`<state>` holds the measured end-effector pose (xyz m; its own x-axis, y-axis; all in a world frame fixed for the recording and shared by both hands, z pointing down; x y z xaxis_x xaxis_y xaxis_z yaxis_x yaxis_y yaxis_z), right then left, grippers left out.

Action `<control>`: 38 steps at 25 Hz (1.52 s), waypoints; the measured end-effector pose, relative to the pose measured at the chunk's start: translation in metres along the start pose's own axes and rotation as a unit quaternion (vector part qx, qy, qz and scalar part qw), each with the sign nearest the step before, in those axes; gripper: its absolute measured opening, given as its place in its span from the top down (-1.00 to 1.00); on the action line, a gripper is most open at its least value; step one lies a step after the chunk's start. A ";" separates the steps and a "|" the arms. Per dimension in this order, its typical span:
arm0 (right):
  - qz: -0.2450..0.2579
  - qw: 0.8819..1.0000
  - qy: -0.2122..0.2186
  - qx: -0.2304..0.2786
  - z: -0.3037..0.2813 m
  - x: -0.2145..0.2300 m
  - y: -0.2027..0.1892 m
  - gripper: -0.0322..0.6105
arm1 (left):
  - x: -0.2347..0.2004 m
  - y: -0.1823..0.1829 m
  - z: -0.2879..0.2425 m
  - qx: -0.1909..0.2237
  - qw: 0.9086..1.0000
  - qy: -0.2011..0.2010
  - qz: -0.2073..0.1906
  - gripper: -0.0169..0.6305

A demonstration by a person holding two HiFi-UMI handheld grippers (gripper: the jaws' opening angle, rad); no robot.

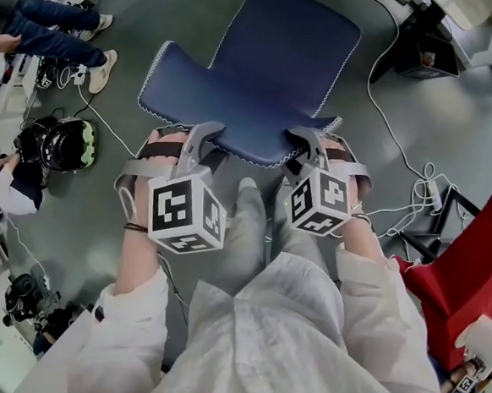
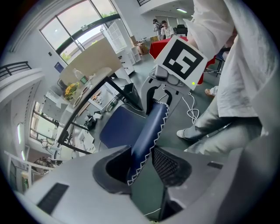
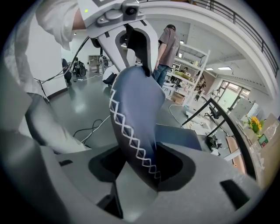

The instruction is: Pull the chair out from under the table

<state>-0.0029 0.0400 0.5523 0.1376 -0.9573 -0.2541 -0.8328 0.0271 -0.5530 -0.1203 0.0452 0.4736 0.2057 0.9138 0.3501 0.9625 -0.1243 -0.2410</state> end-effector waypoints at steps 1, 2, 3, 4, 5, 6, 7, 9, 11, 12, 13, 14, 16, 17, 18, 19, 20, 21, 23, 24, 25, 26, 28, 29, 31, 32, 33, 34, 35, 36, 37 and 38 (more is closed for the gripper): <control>-0.003 1.000 0.000 0.003 0.000 0.000 0.004 0.28 | -0.003 -0.003 0.002 0.001 1.000 0.004 -0.001 0.47; -0.009 1.000 -0.001 0.010 0.001 0.000 0.009 0.28 | -0.007 -0.005 0.006 0.003 1.000 0.008 -0.001 0.47; -0.016 1.000 -0.002 0.020 0.002 0.000 0.015 0.29 | -0.012 -0.008 0.009 0.006 1.000 0.011 -0.002 0.47; -0.024 0.999 -0.003 0.031 0.003 -0.001 0.020 0.29 | -0.017 -0.010 0.012 0.009 1.000 0.013 -0.004 0.47; -0.031 0.999 -0.003 0.041 0.004 -0.003 0.026 0.30 | -0.022 -0.012 0.015 0.010 1.000 0.011 -0.009 0.47; -0.034 0.998 0.000 0.049 0.005 -0.007 0.032 0.31 | -0.025 -0.015 0.019 0.009 1.000 0.003 -0.016 0.47; -0.031 0.998 0.003 0.053 0.005 -0.014 0.037 0.33 | -0.024 -0.020 0.022 0.004 1.000 -0.009 -0.025 0.45; -0.013 0.998 0.008 0.055 0.003 -0.030 0.049 0.38 | -0.017 -0.031 0.029 -0.005 0.999 -0.024 -0.038 0.45; -0.005 0.999 0.012 0.052 0.002 -0.045 0.058 0.39 | -0.008 -0.041 0.035 -0.011 0.999 -0.022 -0.046 0.45; -0.002 0.999 0.014 0.050 0.001 -0.051 0.062 0.40 | -0.004 -0.045 0.038 -0.015 0.998 -0.024 -0.051 0.45; -0.001 0.999 0.016 0.048 0.000 -0.056 0.066 0.41 | -0.001 -0.049 0.041 -0.020 0.998 -0.026 -0.056 0.45; 0.000 0.999 0.018 0.047 0.000 -0.062 0.070 0.41 | 0.003 -0.053 0.043 -0.024 0.997 -0.030 -0.061 0.45; 0.000 0.999 0.025 0.045 -0.001 -0.073 0.078 0.42 | 0.010 -0.061 0.049 -0.025 0.997 -0.035 -0.067 0.45; 0.000 0.999 0.028 0.044 -0.001 -0.079 0.081 0.42 | 0.014 -0.065 0.052 -0.025 0.997 -0.036 -0.070 0.45; 0.000 0.999 0.031 0.043 -0.001 -0.085 0.085 0.42 | 0.018 -0.069 0.055 -0.025 0.996 -0.037 -0.072 0.45; 0.000 0.999 0.033 0.043 -0.001 -0.091 0.089 0.42 | 0.022 -0.073 0.059 -0.026 0.996 -0.037 -0.074 0.45; 0.000 0.998 0.036 0.042 -0.001 -0.096 0.093 0.42 | 0.026 -0.077 0.062 -0.027 0.996 -0.039 -0.076 0.45; -0.001 0.998 0.037 0.041 -0.002 -0.102 0.096 0.42 | 0.030 -0.082 0.065 -0.027 0.996 -0.040 -0.078 0.45; -0.004 0.998 0.041 0.040 -0.003 -0.114 0.103 0.43 | 0.038 -0.090 0.070 -0.028 0.995 -0.045 -0.082 0.45; -0.005 0.998 0.044 0.040 -0.003 -0.120 0.107 0.43 | 0.042 -0.095 0.072 -0.028 0.995 -0.046 -0.084 0.45; -0.005 0.998 0.046 0.040 -0.004 -0.125 0.111 0.43 | 0.046 -0.099 0.075 -0.029 0.995 -0.047 -0.086 0.45; -0.005 0.998 0.049 0.039 -0.005 -0.131 0.114 0.43 | 0.050 -0.104 0.078 -0.029 0.995 -0.047 -0.087 0.46; -0.005 0.998 0.055 0.037 -0.005 -0.142 0.122 0.43 | 0.058 -0.112 0.084 -0.029 0.994 -0.049 -0.090 0.46; -0.006 0.998 0.058 0.036 -0.005 -0.147 0.125 0.43 | 0.062 -0.115 0.087 -0.029 0.994 -0.051 -0.091 0.46; -0.007 0.998 0.060 0.034 -0.004 -0.154 0.128 0.43 | 0.068 -0.119 0.091 -0.027 0.994 -0.057 -0.093 0.46; -0.007 0.998 0.061 0.032 -0.004 -0.158 0.129 0.43 | 0.071 -0.121 0.092 -0.026 0.994 -0.060 -0.093 0.46; -0.008 0.998 0.063 0.030 -0.004 -0.162 0.130 0.43 | 0.074 -0.123 0.094 -0.024 0.994 -0.062 -0.091 0.46; -0.008 0.997 0.066 0.029 -0.004 -0.167 0.133 0.43 | 0.077 -0.127 0.096 -0.023 0.994 -0.064 -0.089 0.46; -0.008 0.997 0.069 0.027 -0.005 -0.171 0.136 0.43 | 0.080 -0.130 0.098 -0.022 0.994 -0.064 -0.086 0.46; -0.007 0.997 0.071 0.026 -0.006 -0.173 0.138 0.43 | 0.081 -0.134 0.100 -0.021 0.994 -0.064 -0.084 0.46; -0.007 0.997 0.073 0.025 -0.007 -0.175 0.141 0.43 | 0.082 -0.136 0.101 -0.020 0.994 -0.063 -0.083 0.46; -0.008 0.997 0.073 0.024 -0.007 -0.176 0.142 0.43 | 0.082 -0.137 0.101 -0.018 0.994 -0.063 -0.083 0.46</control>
<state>-0.1490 0.2100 0.5240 0.0678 -0.9894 -0.1287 -0.8046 0.0221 -0.5935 -0.2533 0.1763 0.4438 0.0229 0.9638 0.2657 0.9875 0.0196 -0.1562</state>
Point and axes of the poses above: the fingertips, and each gripper's own axes: z backward along the fingers, x to its right, y out of its top, the point moved 6 cm from there along z, backward along the fingers, and after that the axes turned 2 degrees about z, right-handed, at the moved point
